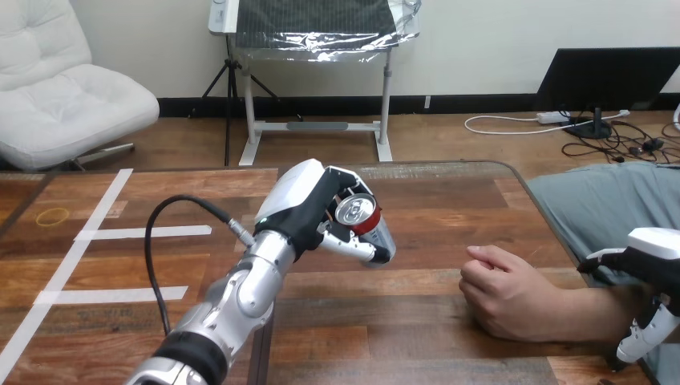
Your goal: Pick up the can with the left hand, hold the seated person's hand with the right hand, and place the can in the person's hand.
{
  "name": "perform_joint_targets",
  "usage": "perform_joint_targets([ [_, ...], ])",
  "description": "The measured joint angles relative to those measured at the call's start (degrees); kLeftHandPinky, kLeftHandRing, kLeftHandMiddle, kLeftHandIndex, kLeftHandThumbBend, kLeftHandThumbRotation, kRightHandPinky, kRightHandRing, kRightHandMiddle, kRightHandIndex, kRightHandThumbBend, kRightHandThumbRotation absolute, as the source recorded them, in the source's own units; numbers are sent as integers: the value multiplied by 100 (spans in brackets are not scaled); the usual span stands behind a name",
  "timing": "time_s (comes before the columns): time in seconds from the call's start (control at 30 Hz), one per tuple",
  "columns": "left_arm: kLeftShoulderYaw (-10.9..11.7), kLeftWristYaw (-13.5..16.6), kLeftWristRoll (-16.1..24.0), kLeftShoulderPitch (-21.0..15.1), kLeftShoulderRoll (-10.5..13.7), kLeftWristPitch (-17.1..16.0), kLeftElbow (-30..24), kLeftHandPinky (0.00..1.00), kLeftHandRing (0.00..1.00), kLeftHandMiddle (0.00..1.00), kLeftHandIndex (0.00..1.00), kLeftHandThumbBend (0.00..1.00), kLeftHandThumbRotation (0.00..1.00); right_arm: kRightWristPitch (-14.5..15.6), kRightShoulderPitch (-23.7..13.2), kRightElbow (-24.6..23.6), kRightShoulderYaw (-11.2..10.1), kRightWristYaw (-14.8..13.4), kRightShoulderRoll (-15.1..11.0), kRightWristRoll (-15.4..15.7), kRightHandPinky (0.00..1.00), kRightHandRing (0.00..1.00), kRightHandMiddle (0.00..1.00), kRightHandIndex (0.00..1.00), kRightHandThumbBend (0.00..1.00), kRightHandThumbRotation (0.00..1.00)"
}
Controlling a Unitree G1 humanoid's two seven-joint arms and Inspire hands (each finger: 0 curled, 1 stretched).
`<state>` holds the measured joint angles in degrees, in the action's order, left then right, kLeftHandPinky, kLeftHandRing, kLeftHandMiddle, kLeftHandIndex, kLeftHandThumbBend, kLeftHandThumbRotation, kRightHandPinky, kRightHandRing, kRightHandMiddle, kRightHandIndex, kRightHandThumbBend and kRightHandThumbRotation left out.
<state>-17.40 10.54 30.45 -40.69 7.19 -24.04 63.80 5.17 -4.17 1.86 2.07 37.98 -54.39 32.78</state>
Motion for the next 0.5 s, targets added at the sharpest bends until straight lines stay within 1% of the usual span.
perform_joint_targets([
  [0.5, 0, 0, -3, -327, -172, 0, 249, 37, 41, 46, 50, 62, 0, -92, -85, 84, 107, 0, 12, 110, 95, 96, 95, 89, 80, 10],
])
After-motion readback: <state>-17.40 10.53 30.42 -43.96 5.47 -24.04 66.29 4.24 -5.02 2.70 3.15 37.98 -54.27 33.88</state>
